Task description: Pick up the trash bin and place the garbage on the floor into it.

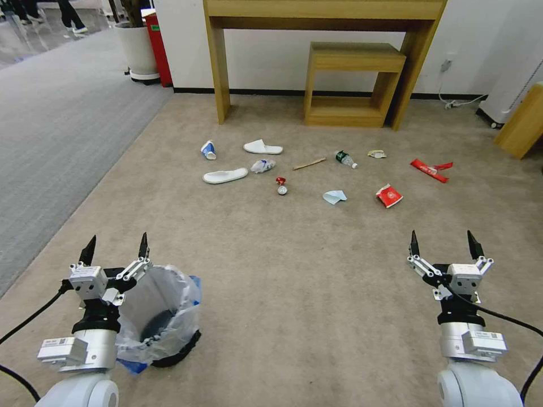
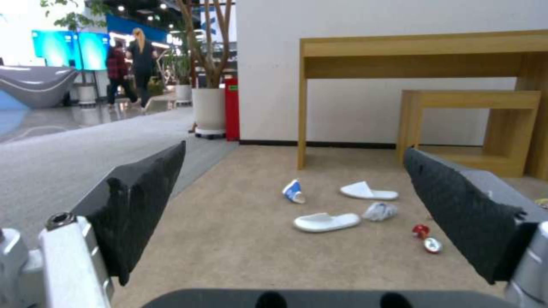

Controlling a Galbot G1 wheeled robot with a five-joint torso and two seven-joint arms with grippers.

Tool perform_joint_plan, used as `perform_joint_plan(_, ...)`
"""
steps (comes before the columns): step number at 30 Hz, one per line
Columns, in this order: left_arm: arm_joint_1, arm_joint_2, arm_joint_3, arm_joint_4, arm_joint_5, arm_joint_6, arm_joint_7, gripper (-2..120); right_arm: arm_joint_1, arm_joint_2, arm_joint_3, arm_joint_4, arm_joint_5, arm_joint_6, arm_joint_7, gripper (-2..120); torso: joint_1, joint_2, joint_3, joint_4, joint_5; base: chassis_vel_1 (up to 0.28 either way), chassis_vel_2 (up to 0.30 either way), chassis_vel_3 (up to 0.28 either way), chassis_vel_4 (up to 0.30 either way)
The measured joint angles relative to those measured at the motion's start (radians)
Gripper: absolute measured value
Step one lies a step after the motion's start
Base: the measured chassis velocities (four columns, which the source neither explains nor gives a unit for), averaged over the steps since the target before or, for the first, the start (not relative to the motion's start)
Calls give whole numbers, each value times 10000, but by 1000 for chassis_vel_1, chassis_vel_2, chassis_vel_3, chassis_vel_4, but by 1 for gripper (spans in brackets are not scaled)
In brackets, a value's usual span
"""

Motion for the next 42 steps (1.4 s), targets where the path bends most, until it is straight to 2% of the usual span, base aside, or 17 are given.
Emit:
perform_joint_plan(2, -7, -1, 1, 23, 2, -3, 6, 100, 23, 0, -6, -24, 2, 1, -6, 100, 0, 0, 0, 2, 9, 233, 266, -232, -272)
perform_joint_plan(14, -49, -37, 22, 202, 39, -68, 20, 100, 95, 6, -48, -174, 111, 240, -32, 100, 0, -1, 1, 3, 1, 224, 237, -230, -227)
perform_joint_plan(21, -14, 26, 81, 113, 177, -35, 20, 100, 107, -28, -67, -177, 213, 263, -30, 100, 0, 0, 0, -1, 8, 24, 15, -8, -13)
perform_joint_plan(25, 20, 286, 90, -72, 174, 381, -152, 100, 111, -59, -70, -177, 223, 263, -29, 100, 0, 0, 0, 0, 8, -8, -10, 14, 13)
perform_joint_plan(27, 82, 651, 159, -254, -24, 1234, -476, 100, 116, -85, -71, -177, 223, 261, -29, 100, -1, 0, 0, 0, 3, 0, 0, 0, 0)
perform_joint_plan(28, 82, 651, 159, -254, -24, 1234, -476, 100, 116, -85, -71, -177, 223, 261, -29, 100, -1, 0, 0, 0, 3, 0, 0, 0, 0)
perform_joint_plan(31, 333, 1423, 394, -718, -936, 2694, -958, 100, 110, -135, -73, -176, 232, 259, -29, 100, 0, 0, 0, 1, 3, 0, 0, 0, 0)
perform_joint_plan(32, 333, 1423, 394, -718, -936, 2694, -958, 100, 110, -135, -73, -176, 232, 259, -29, 100, 0, 0, 0, 1, 3, 0, 0, 0, 0)
perform_joint_plan(34, 435, 1865, 590, -1000, -1695, 3398, -1329, 100, 108, -172, -69, -171, 250, 255, -28, 100, -1, 0, 0, 0, 3, 0, 0, 0, 0)
perform_joint_plan(35, 486, 2235, 790, -1208, -2432, 4238, -1769, 100, 111, -201, -64, -171, 264, 251, -27, 100, 0, 0, 0, 1, 4, 0, 0, 0, 0)
perform_joint_plan(37, 493, 2319, 837, -1246, -2625, 4468, -1898, 100, 113, -205, -64, -168, 266, 250, -26, 100, -1, 0, 0, 1, 4, 0, 0, 0, 0)
perform_joint_plan(38, 496, 2653, 1025, -1339, -3432, 5458, -2504, 100, 114, -223, -64, -143, 269, 246, -26, 100, 0, 0, 0, 0, 4, 0, 0, 0, 0)
perform_joint_plan(39, 496, 2653, 1025, -1339, -3432, 5458, -2504, 100, 114, -223, -64, -143, 269, 246, -26, 100, 0, 0, 0, 0, 4, 0, 0, 0, 0)
perform_joint_plan(42, 444, 3059, 1294, -1283, -4580, 6848, -3625, 100, 106, -239, -64, -71, 279, 237, -26, 100, 0, 0, 0, 1, 4, 0, 0, 0, 0)
